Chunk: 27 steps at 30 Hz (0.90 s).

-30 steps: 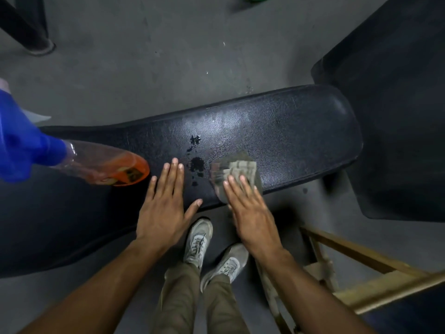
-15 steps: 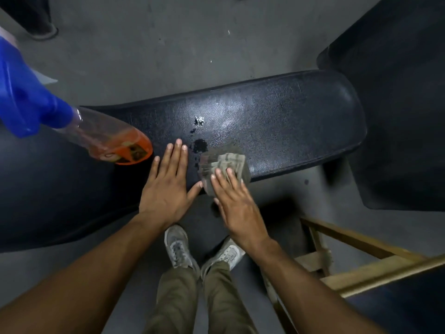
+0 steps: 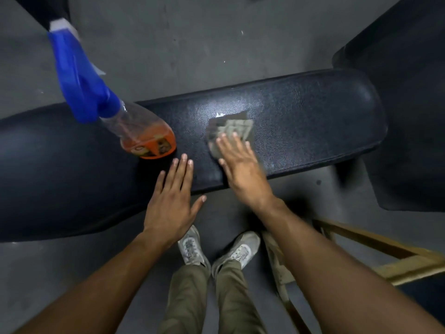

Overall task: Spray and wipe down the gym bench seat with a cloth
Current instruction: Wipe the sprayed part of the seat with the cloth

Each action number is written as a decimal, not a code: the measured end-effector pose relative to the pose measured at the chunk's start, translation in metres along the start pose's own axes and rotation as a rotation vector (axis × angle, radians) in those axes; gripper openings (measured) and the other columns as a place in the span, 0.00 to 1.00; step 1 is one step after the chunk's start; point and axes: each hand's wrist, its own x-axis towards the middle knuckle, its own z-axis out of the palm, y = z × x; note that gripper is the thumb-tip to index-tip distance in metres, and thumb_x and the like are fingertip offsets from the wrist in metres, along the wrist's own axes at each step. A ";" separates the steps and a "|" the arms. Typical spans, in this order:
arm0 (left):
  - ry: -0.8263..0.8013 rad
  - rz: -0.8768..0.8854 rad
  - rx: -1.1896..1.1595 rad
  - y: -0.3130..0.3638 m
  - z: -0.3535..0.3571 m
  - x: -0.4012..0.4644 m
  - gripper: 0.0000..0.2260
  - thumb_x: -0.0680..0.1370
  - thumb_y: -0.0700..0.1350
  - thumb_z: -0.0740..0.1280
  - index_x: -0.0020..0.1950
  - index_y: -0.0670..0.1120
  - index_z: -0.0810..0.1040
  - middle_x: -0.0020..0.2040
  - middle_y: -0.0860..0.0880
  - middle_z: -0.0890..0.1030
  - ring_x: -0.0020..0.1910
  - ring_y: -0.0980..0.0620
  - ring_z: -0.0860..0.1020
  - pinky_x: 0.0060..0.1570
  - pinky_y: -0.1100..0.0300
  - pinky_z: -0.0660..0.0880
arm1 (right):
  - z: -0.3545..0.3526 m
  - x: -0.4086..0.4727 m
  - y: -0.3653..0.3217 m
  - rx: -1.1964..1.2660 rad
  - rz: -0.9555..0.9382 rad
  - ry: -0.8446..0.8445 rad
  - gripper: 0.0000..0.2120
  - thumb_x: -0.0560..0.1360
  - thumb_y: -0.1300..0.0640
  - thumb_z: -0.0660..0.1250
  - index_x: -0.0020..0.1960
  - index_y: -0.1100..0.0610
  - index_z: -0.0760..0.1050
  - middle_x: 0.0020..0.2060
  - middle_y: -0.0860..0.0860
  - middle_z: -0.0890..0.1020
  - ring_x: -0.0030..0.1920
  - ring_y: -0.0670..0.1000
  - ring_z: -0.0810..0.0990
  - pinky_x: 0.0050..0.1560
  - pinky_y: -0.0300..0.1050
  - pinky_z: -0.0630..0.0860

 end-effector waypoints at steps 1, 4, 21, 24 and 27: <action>0.002 0.009 0.003 -0.001 0.001 0.000 0.38 0.80 0.63 0.51 0.84 0.42 0.49 0.85 0.45 0.47 0.84 0.47 0.47 0.80 0.44 0.53 | 0.010 -0.004 -0.011 -0.025 -0.048 -0.008 0.25 0.84 0.53 0.57 0.81 0.56 0.64 0.81 0.52 0.64 0.83 0.56 0.56 0.81 0.57 0.50; 0.018 0.027 0.007 -0.002 0.003 0.001 0.37 0.81 0.63 0.51 0.83 0.42 0.51 0.85 0.44 0.48 0.83 0.47 0.48 0.80 0.44 0.53 | 0.026 -0.026 -0.021 -0.088 -0.139 -0.025 0.25 0.84 0.54 0.58 0.81 0.56 0.64 0.81 0.51 0.64 0.83 0.55 0.58 0.81 0.54 0.51; 0.010 0.011 0.014 -0.001 0.011 0.001 0.39 0.80 0.63 0.53 0.84 0.42 0.47 0.85 0.44 0.44 0.84 0.47 0.44 0.80 0.43 0.52 | -0.002 0.059 -0.026 -0.063 -0.019 -0.020 0.25 0.86 0.53 0.55 0.82 0.56 0.61 0.82 0.52 0.62 0.84 0.55 0.54 0.82 0.54 0.47; 0.006 0.015 0.022 -0.003 0.011 0.002 0.39 0.81 0.63 0.53 0.84 0.42 0.46 0.85 0.45 0.43 0.83 0.47 0.44 0.80 0.43 0.52 | 0.001 0.059 -0.025 -0.124 -0.138 -0.074 0.25 0.86 0.54 0.55 0.82 0.55 0.60 0.82 0.50 0.61 0.83 0.53 0.55 0.83 0.55 0.51; 0.011 0.016 0.014 -0.003 0.012 0.002 0.39 0.81 0.64 0.53 0.84 0.42 0.47 0.85 0.45 0.43 0.83 0.47 0.44 0.80 0.43 0.52 | -0.022 0.068 0.012 -0.151 -0.036 -0.048 0.27 0.85 0.58 0.58 0.83 0.54 0.60 0.82 0.51 0.61 0.83 0.53 0.55 0.83 0.55 0.51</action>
